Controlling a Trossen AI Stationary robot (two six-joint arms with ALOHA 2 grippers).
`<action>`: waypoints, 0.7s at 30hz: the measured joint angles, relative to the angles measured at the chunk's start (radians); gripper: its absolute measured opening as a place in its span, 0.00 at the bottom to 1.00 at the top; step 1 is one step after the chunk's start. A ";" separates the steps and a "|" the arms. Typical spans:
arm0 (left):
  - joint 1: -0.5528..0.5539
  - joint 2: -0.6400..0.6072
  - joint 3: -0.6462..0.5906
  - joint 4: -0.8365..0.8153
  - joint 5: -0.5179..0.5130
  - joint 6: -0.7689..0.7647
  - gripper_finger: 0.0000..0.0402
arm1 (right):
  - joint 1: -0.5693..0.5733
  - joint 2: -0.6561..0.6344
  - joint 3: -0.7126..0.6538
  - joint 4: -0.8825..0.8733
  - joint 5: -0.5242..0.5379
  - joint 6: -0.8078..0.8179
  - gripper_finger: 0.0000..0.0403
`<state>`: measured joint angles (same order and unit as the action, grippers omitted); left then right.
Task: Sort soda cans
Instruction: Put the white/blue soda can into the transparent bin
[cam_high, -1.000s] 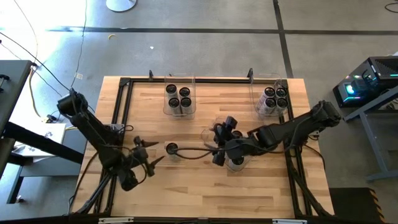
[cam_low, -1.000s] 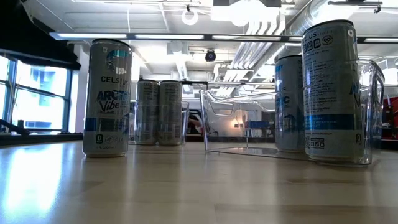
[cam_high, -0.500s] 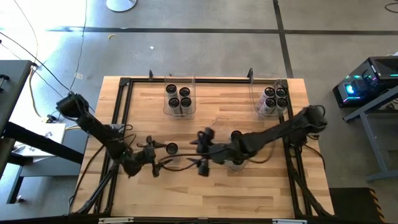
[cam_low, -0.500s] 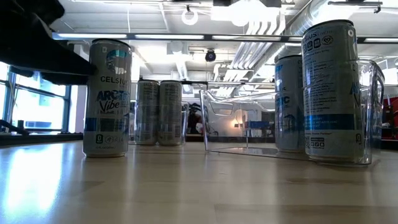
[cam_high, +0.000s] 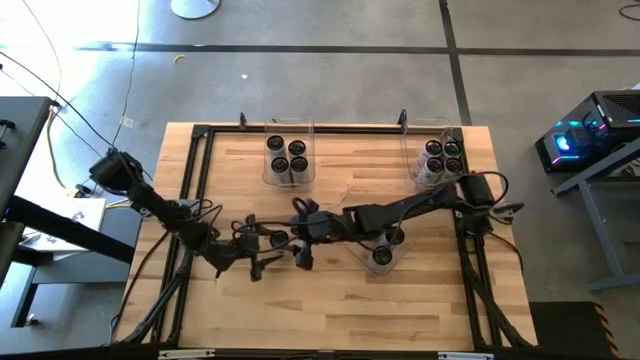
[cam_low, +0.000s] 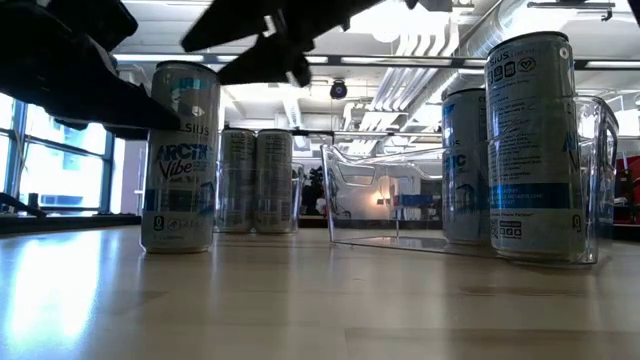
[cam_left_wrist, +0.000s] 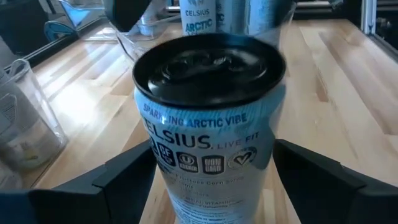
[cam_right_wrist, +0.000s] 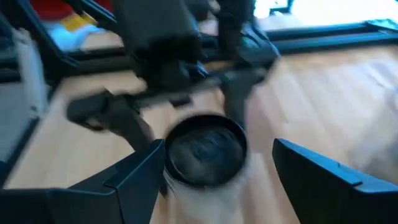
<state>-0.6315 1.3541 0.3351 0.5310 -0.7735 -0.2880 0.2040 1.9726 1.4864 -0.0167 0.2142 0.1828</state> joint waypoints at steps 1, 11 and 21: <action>0.006 0.005 0.000 0.001 0.009 0.005 0.76 | -0.004 0.010 0.000 0.028 -0.023 -0.003 0.72; 0.031 0.089 0.000 0.142 0.059 0.058 0.65 | -0.008 0.093 0.001 0.111 -0.058 -0.084 0.72; 0.031 0.118 0.000 0.181 0.069 0.069 0.69 | -0.004 0.093 0.001 0.092 -0.065 -0.070 0.59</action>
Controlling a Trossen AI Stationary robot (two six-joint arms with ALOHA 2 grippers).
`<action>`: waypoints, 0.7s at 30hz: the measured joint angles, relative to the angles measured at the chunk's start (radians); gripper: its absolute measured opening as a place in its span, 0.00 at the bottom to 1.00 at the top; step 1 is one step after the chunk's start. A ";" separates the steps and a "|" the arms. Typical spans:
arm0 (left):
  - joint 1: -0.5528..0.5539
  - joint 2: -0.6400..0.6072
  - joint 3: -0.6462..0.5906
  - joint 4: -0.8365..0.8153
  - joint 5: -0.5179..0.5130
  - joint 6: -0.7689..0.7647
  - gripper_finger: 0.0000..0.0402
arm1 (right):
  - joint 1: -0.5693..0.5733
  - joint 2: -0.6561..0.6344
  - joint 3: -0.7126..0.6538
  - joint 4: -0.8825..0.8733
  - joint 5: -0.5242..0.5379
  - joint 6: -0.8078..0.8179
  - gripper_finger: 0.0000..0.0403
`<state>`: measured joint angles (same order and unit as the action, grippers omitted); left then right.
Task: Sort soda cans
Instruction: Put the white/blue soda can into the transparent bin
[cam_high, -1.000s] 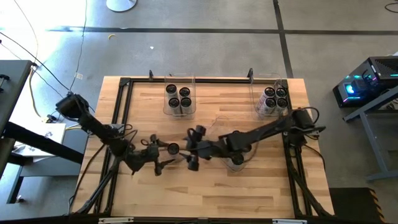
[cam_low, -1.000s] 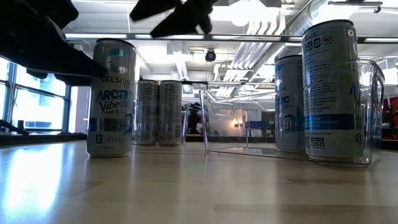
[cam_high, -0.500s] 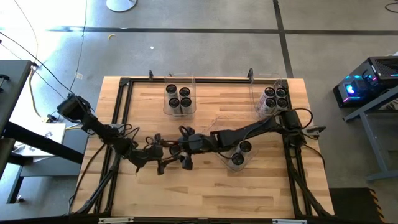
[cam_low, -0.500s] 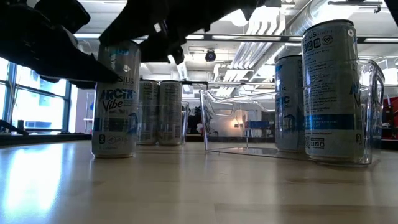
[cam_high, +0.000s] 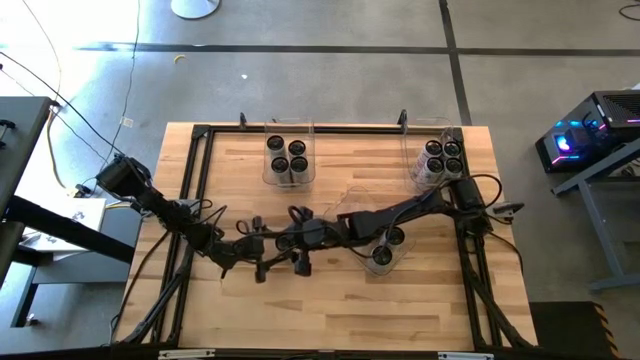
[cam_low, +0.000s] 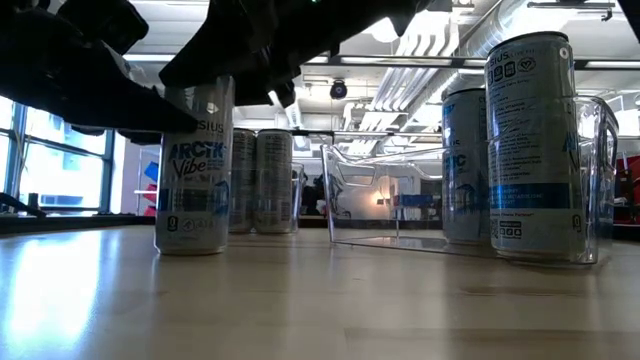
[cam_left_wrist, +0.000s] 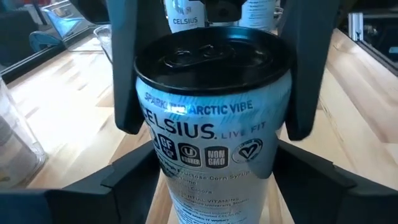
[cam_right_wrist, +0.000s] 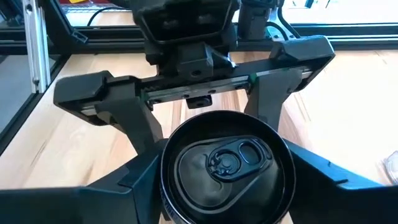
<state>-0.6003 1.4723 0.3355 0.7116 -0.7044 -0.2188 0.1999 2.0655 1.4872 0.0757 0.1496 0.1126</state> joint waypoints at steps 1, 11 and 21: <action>0.000 0.000 0.000 -0.003 0.004 0.008 0.71 | 0.001 0.000 0.000 -0.005 0.006 0.005 0.59; -0.011 -0.040 -0.002 -0.116 0.027 -0.052 0.79 | 0.054 -0.132 -0.003 -0.196 0.198 0.090 0.59; -0.039 -0.064 -0.001 -0.155 -0.042 -0.093 0.80 | 0.192 -0.441 -0.017 -0.614 0.505 0.236 0.59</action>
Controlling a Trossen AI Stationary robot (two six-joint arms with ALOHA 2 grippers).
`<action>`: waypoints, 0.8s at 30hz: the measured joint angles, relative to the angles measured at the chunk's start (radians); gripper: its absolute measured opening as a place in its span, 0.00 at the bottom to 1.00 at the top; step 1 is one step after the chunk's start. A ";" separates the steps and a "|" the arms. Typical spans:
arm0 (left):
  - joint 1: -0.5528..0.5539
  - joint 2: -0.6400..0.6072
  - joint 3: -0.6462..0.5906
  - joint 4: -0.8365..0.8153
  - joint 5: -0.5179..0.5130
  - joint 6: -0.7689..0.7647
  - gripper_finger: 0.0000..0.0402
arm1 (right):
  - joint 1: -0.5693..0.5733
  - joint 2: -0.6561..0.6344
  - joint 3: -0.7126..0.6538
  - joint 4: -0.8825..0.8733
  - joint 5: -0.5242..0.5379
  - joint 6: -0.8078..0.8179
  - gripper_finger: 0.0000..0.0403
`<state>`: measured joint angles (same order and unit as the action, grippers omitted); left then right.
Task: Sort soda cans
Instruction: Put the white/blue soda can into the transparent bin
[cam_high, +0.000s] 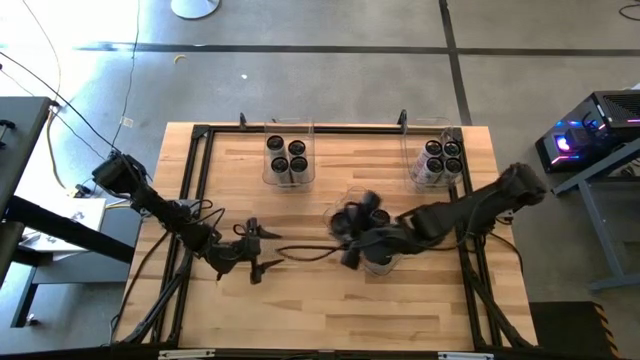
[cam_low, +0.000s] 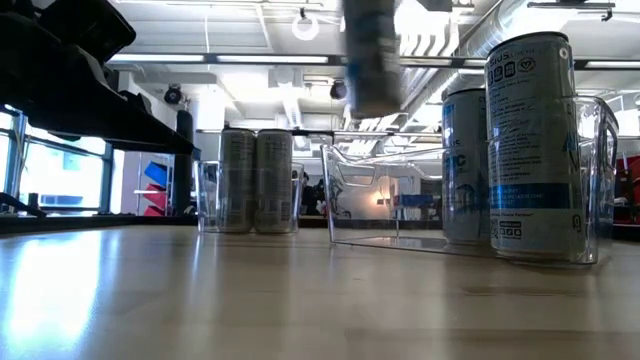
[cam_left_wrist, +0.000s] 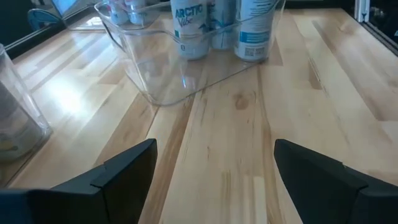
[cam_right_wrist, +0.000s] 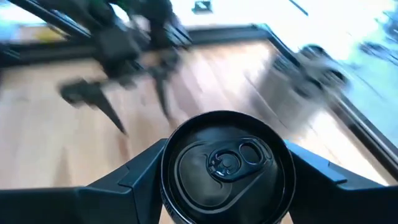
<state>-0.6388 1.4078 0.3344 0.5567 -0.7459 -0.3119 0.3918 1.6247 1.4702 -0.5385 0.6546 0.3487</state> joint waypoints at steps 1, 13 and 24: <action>0.000 0.000 0.000 -0.003 -0.001 0.000 0.80 | 0.010 -0.028 -0.016 -0.053 0.024 0.038 0.59; 0.003 0.000 0.000 0.004 -0.004 -0.001 0.80 | -0.005 -0.130 -0.310 0.013 -0.072 0.206 0.59; 0.003 0.000 0.000 0.011 -0.008 0.000 0.80 | -0.012 -0.130 -0.438 0.151 -0.157 0.228 0.59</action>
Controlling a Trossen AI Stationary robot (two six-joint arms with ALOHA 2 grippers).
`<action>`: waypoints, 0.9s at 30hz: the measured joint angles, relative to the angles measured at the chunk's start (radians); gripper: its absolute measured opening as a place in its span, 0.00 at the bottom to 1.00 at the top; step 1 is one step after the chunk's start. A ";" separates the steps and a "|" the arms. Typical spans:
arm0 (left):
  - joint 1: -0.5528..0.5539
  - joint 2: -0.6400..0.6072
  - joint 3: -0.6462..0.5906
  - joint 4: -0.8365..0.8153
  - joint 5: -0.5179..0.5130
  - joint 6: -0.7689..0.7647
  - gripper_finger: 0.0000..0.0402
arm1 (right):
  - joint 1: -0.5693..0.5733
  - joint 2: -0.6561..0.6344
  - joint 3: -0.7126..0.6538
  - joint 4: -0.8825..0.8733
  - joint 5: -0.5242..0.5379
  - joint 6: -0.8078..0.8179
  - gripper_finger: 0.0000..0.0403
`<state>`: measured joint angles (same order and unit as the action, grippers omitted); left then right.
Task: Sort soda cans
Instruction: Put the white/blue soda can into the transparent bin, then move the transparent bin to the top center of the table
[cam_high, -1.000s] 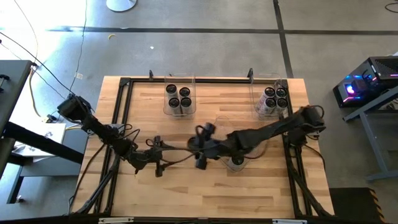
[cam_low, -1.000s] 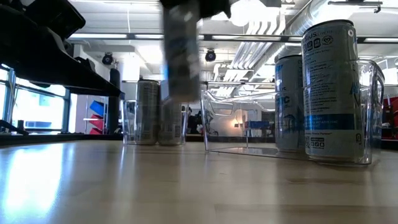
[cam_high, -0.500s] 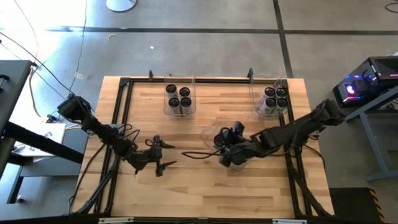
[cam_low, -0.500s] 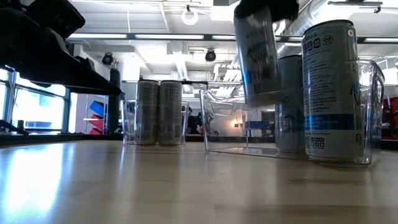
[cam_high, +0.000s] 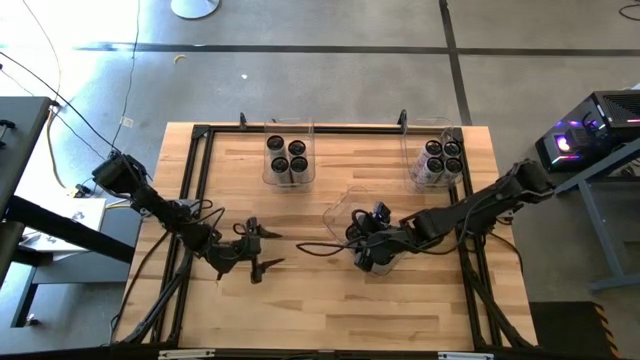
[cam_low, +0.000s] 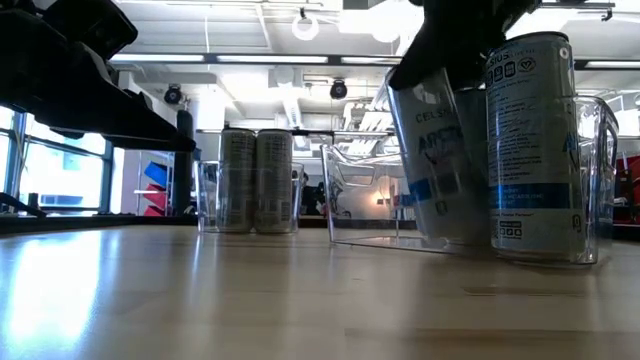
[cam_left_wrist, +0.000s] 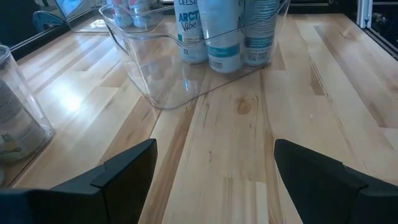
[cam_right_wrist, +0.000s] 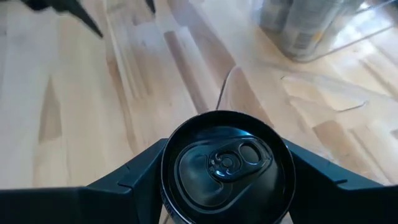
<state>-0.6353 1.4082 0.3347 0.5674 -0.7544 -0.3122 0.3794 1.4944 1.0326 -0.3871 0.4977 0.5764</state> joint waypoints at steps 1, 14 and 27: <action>0.000 0.000 0.000 0.001 0.000 0.000 0.80 | 0.000 0.000 -0.012 0.010 -0.013 -0.002 0.59; 0.000 0.000 0.000 0.015 -0.002 -0.009 0.80 | 0.000 -0.004 0.011 -0.011 -0.048 0.005 0.72; 0.000 0.000 0.001 0.034 -0.002 -0.016 0.80 | 0.056 -0.016 0.264 -0.378 -0.055 0.025 0.73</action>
<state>-0.6353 1.4078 0.3355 0.6010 -0.7559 -0.3286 0.4356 1.4788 1.2961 -0.7651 0.4428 0.6009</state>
